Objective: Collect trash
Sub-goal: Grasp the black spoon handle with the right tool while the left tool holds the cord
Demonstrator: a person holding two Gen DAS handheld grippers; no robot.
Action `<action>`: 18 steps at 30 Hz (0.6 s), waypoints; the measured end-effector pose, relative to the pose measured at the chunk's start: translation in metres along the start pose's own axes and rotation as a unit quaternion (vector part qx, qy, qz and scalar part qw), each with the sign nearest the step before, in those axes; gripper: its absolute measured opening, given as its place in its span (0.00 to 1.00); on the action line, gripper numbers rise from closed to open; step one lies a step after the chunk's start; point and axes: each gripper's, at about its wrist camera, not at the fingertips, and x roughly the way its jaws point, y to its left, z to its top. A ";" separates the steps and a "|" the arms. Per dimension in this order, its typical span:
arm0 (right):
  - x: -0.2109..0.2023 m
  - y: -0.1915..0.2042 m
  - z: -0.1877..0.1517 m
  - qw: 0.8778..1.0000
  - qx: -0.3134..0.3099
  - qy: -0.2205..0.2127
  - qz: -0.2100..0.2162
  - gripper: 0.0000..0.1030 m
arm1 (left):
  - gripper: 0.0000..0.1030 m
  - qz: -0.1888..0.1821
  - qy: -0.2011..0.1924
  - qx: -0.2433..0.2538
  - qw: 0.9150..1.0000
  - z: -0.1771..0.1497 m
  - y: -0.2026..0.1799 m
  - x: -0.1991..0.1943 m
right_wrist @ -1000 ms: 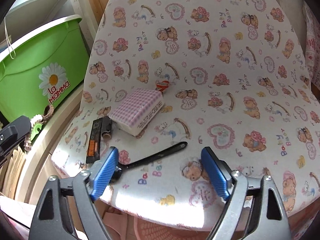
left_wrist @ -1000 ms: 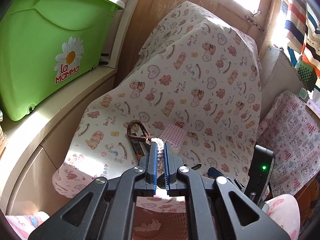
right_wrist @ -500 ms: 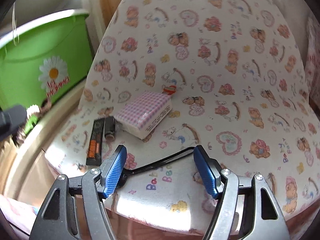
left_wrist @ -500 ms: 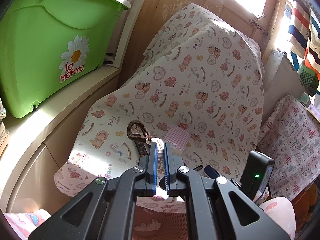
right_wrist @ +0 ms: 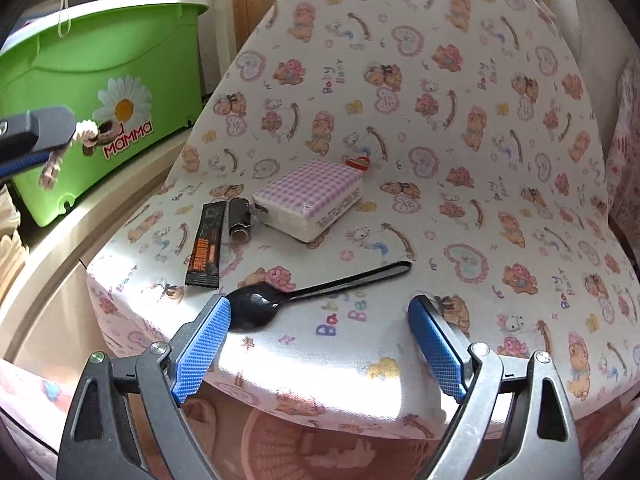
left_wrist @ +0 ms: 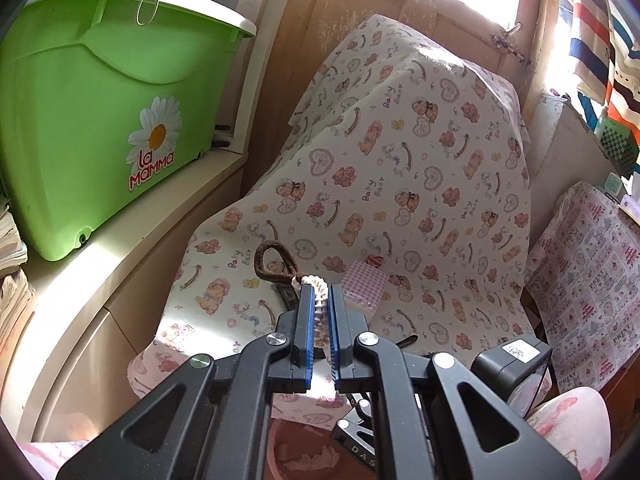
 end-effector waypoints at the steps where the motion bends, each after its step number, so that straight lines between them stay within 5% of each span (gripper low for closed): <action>1: 0.001 0.003 0.000 1.000 -0.006 -0.001 -0.001 0.89 | 0.06 -0.001 0.000 0.000 1.000 0.000 0.000 0.000; 18: 0.007 0.003 -0.001 0.999 -0.004 -0.040 -0.036 0.89 | 0.06 -0.001 0.004 -0.013 1.000 -0.001 0.005 0.001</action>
